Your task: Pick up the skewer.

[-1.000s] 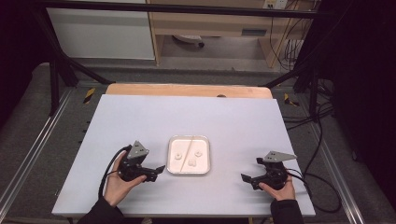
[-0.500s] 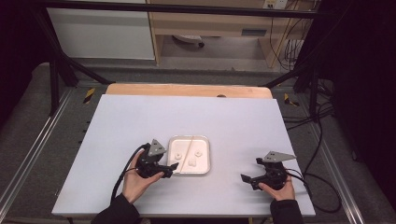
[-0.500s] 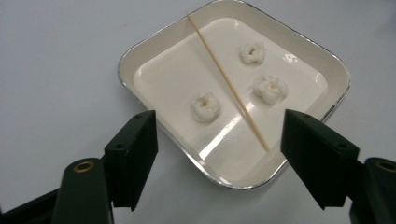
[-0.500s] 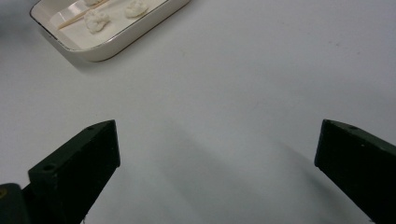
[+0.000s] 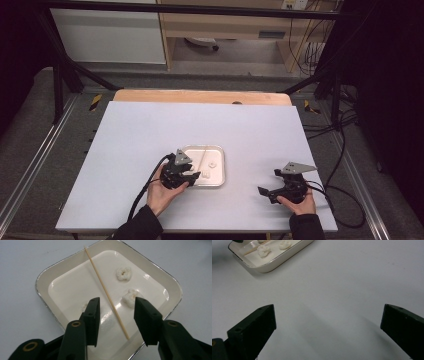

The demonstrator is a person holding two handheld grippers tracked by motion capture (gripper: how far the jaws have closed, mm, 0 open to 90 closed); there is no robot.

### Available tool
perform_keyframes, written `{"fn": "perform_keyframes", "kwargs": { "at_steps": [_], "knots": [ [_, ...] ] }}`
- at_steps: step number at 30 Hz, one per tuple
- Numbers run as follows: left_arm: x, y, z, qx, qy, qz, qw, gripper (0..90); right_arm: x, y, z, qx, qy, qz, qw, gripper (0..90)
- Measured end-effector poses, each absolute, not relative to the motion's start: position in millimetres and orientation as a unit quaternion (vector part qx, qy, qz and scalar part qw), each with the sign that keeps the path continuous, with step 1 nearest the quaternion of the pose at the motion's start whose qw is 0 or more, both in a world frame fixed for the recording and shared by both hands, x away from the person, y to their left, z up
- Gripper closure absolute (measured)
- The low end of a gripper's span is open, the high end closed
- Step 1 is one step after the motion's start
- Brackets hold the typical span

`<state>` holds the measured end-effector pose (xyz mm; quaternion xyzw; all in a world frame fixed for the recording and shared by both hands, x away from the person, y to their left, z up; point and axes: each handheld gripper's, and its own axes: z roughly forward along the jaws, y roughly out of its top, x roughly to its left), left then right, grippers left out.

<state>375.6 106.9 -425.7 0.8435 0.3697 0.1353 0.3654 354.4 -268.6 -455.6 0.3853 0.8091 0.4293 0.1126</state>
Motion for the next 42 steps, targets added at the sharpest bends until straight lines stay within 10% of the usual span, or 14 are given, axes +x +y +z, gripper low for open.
{"fn": "perform_keyframes", "kwargs": {
  "at_steps": [42],
  "knots": [
    [381,77,-446,0.809,0.444,0.183,0.34,88.1,354,-268,-456,0.383,0.811,0.429,0.111,1.0]
  ]
}}
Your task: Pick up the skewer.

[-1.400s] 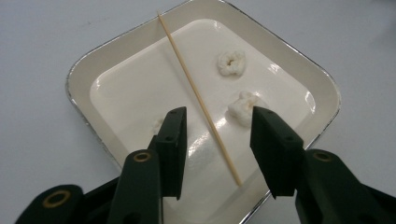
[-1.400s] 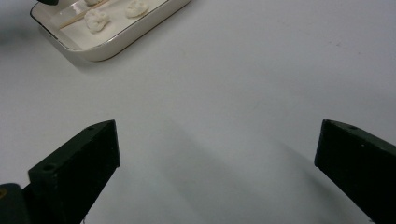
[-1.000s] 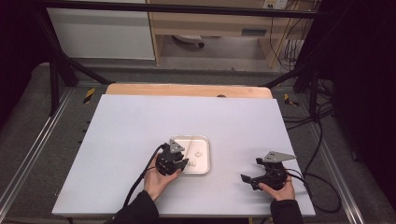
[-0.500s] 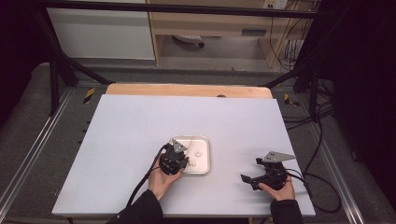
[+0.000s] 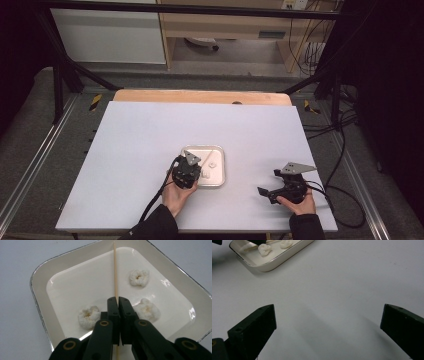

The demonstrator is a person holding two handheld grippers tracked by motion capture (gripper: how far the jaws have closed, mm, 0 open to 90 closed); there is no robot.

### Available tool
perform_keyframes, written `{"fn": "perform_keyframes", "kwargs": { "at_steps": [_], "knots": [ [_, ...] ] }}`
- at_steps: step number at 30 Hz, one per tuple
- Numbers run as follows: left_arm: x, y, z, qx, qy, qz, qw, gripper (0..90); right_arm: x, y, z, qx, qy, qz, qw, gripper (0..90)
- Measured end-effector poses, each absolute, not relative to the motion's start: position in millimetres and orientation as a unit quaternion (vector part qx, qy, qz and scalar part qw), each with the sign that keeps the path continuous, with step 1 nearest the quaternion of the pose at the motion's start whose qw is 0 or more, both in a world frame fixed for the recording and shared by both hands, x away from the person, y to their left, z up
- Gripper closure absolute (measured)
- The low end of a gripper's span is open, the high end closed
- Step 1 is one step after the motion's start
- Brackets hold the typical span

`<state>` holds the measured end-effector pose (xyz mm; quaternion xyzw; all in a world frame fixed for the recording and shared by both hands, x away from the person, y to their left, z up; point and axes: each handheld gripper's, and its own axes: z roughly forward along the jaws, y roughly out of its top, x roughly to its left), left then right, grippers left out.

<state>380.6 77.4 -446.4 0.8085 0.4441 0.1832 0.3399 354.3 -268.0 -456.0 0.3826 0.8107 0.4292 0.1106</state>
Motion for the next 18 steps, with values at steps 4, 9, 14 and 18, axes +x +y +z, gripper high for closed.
{"fn": "perform_keyframes", "kwargs": {
  "at_steps": [4,9,14,18],
  "knots": [
    [378,80,-444,0.806,0.439,0.185,0.351,88.2,354,-268,-456,0.382,0.811,0.429,0.111,0.9],
    [376,88,-436,0.802,0.435,0.185,0.365,88.2,354,-268,-456,0.383,0.811,0.429,0.111,1.0],
    [374,96,-430,0.803,0.425,0.181,0.376,88.2,354,-267,-455,0.382,0.812,0.427,0.114,1.0],
    [374,102,-426,0.81,0.415,0.176,0.376,88.2,354,-264,-455,0.375,0.816,0.423,0.119,0.7]
  ]
}}
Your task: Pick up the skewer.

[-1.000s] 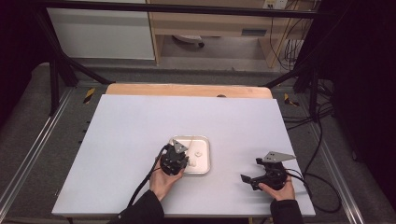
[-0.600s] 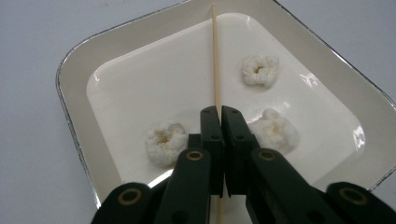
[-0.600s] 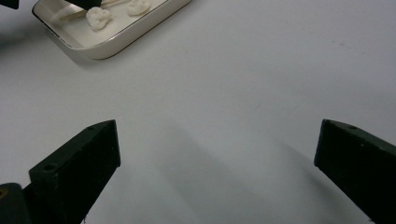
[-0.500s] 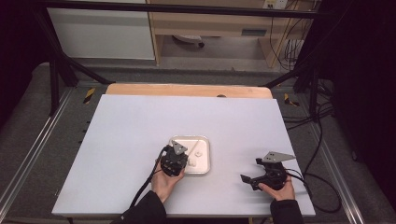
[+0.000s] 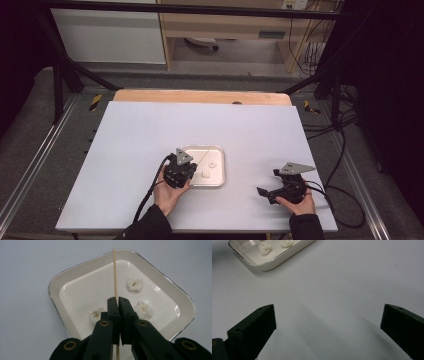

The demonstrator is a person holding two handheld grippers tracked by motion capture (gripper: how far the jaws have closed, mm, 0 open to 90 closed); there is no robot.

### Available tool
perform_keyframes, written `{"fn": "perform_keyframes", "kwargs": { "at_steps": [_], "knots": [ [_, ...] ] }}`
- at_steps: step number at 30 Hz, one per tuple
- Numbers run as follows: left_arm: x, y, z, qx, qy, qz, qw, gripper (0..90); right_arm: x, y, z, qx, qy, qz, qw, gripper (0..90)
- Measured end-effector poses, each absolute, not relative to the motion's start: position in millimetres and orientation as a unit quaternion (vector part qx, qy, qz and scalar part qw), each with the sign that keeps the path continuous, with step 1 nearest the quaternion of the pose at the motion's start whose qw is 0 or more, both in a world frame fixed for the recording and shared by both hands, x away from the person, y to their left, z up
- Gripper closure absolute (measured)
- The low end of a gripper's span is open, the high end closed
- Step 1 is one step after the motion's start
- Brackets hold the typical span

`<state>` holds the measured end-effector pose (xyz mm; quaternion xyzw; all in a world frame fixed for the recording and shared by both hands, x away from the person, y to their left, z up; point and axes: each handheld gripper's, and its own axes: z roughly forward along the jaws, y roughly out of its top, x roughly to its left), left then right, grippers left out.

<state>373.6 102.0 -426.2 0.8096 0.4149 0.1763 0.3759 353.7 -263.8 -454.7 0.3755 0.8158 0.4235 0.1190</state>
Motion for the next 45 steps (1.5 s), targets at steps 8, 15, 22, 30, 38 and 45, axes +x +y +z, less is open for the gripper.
{"fn": "perform_keyframes", "kwargs": {
  "at_steps": [8,15,22,30,38,45],
  "knots": [
    [372,114,-421,0.825,0.387,0.161,0.38,88.2,353,-258,-451,0.37,0.821,0.416,0.129,0.7],
    [371,122,-415,0.839,0.359,0.142,0.384,88.2,354,-250,-448,0.361,0.827,0.405,0.147,0.7],
    [370,123,-411,0.852,0.332,0.126,0.384,88.2,353,-236,-444,0.335,0.844,0.385,0.165,0.7],
    [367,121,-408,0.868,0.301,0.113,0.377,88.2,350,-220,-439,0.301,0.859,0.369,0.188,1.1],
    [364,114,-400,0.881,0.275,0.109,0.369,88.2,347,-202,-433,0.264,0.876,0.344,0.21,1.9],
    [363,103,-393,0.891,0.252,0.106,0.363,88.2,344,-191,-427,0.228,0.888,0.325,0.233,2.7]
  ]
}}
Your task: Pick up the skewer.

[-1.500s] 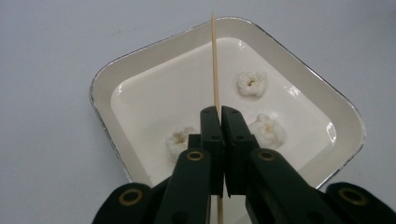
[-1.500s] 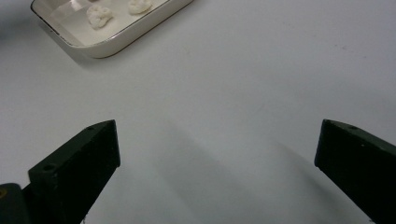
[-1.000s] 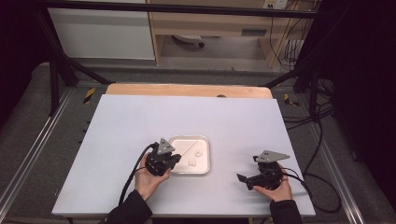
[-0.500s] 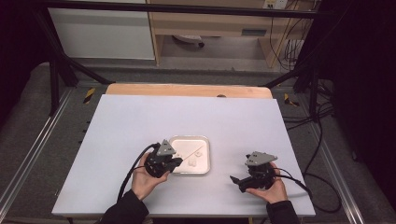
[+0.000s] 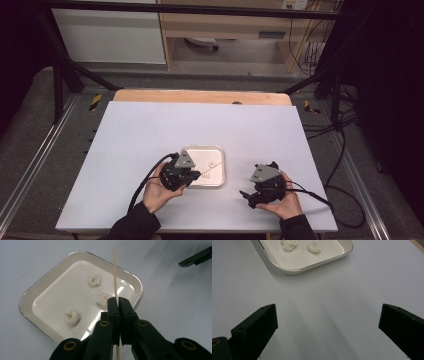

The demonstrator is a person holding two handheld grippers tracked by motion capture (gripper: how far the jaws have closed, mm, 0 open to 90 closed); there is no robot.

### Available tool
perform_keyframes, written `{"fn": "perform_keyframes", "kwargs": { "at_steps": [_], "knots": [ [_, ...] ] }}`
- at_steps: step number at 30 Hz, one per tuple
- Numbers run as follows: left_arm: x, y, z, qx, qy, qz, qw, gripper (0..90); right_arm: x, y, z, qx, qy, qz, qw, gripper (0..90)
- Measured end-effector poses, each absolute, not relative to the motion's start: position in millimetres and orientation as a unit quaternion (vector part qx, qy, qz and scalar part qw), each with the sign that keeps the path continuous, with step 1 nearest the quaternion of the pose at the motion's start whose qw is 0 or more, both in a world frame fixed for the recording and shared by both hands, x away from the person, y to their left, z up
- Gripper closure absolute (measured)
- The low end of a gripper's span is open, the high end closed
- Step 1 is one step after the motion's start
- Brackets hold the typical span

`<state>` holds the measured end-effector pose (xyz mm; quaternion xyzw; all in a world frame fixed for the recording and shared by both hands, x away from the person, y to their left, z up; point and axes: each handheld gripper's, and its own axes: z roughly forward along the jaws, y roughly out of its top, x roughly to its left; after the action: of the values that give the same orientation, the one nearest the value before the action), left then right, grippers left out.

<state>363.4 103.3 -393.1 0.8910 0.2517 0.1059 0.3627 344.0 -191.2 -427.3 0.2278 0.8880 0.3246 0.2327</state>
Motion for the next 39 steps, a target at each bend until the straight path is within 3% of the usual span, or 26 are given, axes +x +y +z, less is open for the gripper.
{"fn": "perform_keyframes", "kwargs": {
  "at_steps": [18,25,39],
  "knots": [
    [362,56,-385,0.919,0.192,0.097,0.331,88.2,337,-181,-418,0.16,0.899,0.294,0.281,9.2],
    [362,40,-388,0.927,0.173,0.088,0.322,88.2,335,-177,-419,0.124,0.904,0.284,0.295,17.0],
    [358,15,-389,0.937,0.142,0.077,0.309,88.2,336,-177,-425,0.033,0.913,0.268,0.307,42.2]
  ]
}}
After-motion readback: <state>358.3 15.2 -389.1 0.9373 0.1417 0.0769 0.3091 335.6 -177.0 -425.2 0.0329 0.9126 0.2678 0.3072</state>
